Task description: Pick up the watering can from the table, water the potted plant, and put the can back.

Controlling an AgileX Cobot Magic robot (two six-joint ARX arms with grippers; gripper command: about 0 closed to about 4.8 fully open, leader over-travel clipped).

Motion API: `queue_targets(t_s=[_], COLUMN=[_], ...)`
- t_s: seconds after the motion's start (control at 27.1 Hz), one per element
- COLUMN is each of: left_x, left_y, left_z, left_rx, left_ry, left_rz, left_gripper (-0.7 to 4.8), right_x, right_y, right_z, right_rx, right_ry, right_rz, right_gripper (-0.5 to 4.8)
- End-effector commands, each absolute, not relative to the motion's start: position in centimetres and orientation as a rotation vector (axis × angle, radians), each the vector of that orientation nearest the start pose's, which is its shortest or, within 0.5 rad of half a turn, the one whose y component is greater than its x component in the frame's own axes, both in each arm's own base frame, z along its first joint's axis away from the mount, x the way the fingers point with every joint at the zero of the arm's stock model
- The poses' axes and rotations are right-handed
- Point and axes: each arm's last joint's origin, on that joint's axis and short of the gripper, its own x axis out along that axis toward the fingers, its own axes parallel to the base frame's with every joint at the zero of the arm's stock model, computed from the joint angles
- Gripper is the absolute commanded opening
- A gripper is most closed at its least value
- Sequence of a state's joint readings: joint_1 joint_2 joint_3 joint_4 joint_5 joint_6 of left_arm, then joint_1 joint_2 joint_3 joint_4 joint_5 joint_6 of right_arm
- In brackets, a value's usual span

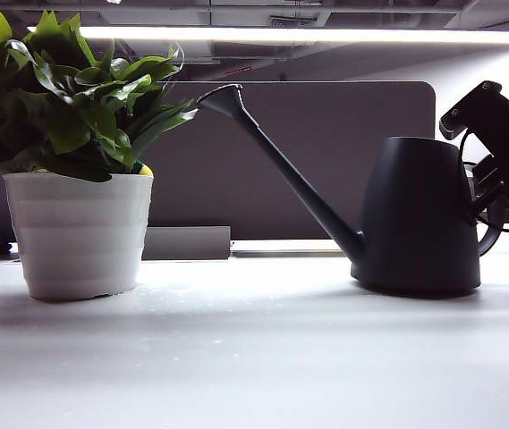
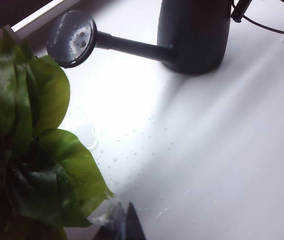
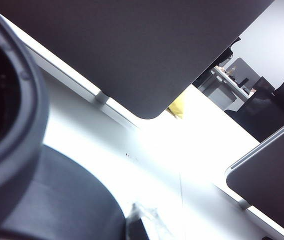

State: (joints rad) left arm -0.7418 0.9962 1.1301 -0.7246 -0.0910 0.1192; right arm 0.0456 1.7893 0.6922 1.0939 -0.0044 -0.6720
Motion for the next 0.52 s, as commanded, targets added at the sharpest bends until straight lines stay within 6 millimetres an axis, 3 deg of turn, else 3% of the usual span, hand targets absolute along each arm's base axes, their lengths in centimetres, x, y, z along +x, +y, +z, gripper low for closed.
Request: queue_targets(t_s=[0.04, 0.22, 0.52], left_x=[14.29, 14.29, 14.29], left_y=[-12.72, -12.72, -12.72], left_z=[36.49, 36.49, 36.49], left_rx=[0.355, 0.354, 0.352], left_ry=[0.501, 0.501, 0.501], left_rz=[-0.664, -0.665, -0.663], left_gripper=[-0.06, -0.06, -0.06], right_x=[34.01, 34.01, 33.78], right_y=[1.63, 1.62, 1.54], right_z=[17.97, 17.84, 18.17], right_rx=[-0.65, -0.65, -0.65], right_ry=[-0.079, -0.064, -0.025], right_rz=[0.031, 0.032, 0.001], right_gripper=[0.06, 1.87, 2.13])
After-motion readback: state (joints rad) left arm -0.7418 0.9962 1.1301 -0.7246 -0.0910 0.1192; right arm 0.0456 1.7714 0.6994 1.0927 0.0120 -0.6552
